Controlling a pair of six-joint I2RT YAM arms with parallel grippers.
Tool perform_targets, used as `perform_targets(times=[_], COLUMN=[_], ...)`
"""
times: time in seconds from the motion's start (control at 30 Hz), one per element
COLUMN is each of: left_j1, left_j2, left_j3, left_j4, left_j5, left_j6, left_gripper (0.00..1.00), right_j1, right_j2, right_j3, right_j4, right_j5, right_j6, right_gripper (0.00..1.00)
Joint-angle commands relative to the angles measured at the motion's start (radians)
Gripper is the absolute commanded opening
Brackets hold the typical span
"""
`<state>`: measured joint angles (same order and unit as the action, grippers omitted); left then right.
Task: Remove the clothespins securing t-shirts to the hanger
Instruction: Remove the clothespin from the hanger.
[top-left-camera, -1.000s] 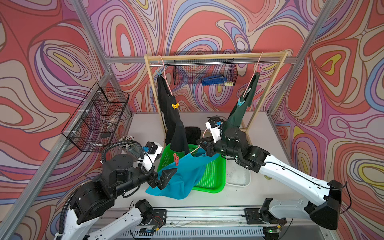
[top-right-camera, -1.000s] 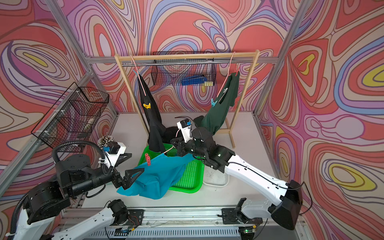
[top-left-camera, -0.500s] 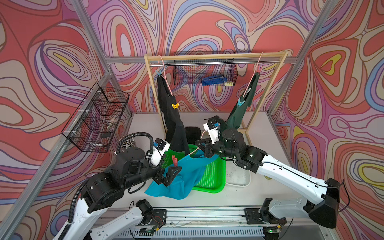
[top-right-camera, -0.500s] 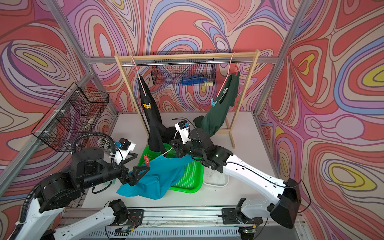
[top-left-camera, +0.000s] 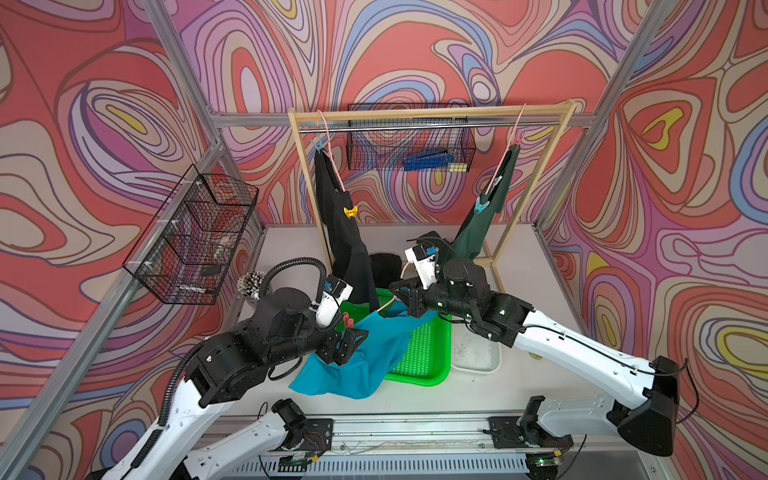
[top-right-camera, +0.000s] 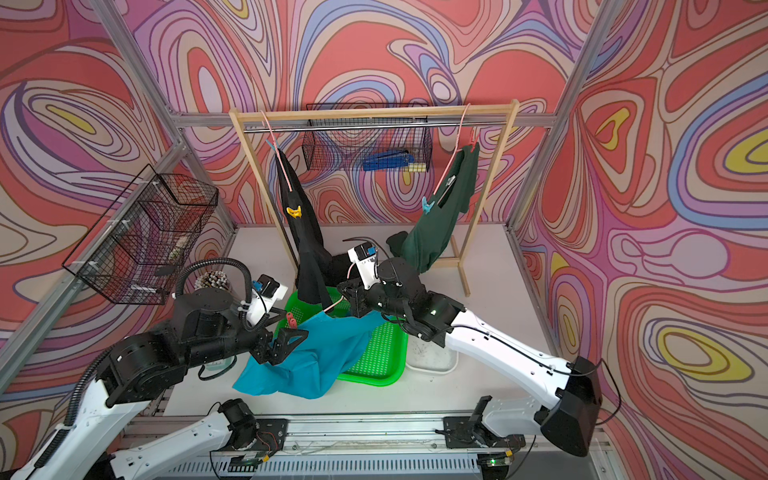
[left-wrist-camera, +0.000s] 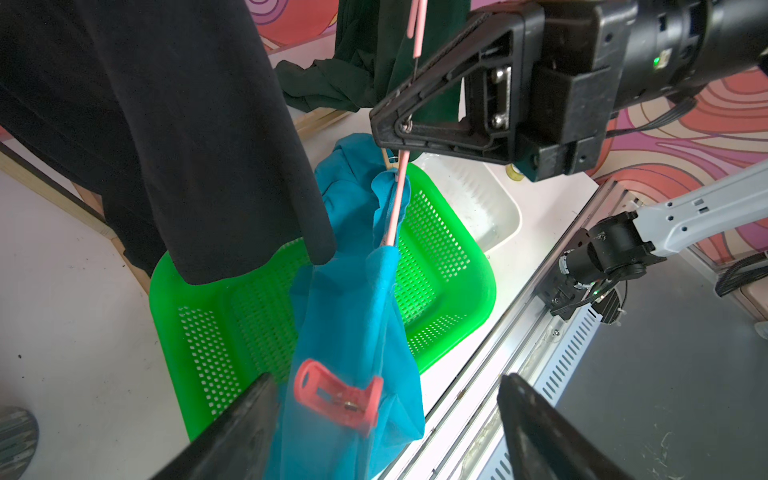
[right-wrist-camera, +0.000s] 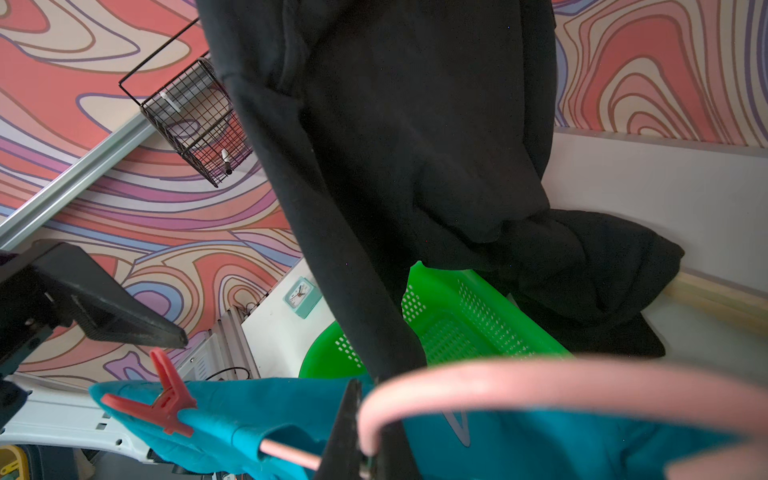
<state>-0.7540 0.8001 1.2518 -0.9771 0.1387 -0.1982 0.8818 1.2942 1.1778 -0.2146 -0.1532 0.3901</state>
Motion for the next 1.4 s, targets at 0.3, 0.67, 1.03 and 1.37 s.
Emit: perform_targets(times=[0.3, 0.67, 1.03, 1.37], left_j1=[-0.005, -0.005, -0.005, -0.005], left_j2=[-0.006, -0.012, -0.013, -0.033], left_j3=[-0.029, -0.046, -0.050, -0.012], left_j4=[0.030, 0.037, 0.044, 0.045], left_j5=[-0.014, -0.046, -0.082, -0.189], left_j6=[-0.012, 0.005, 0.008, -0.003], left_gripper=[0.57, 0.40, 0.12, 0.10], right_j1=[0.011, 0.012, 0.018, 0.057], right_j2=[-0.016, -0.011, 0.014, 0.066], right_j3=[-0.012, -0.012, 0.000, 0.041], right_j4=[0.021, 0.011, -0.011, -0.009], right_j5=[0.002, -0.003, -0.005, -0.005], right_j6=[-0.011, -0.012, -0.014, -0.011], right_gripper=[0.00, 0.00, 0.00, 0.00])
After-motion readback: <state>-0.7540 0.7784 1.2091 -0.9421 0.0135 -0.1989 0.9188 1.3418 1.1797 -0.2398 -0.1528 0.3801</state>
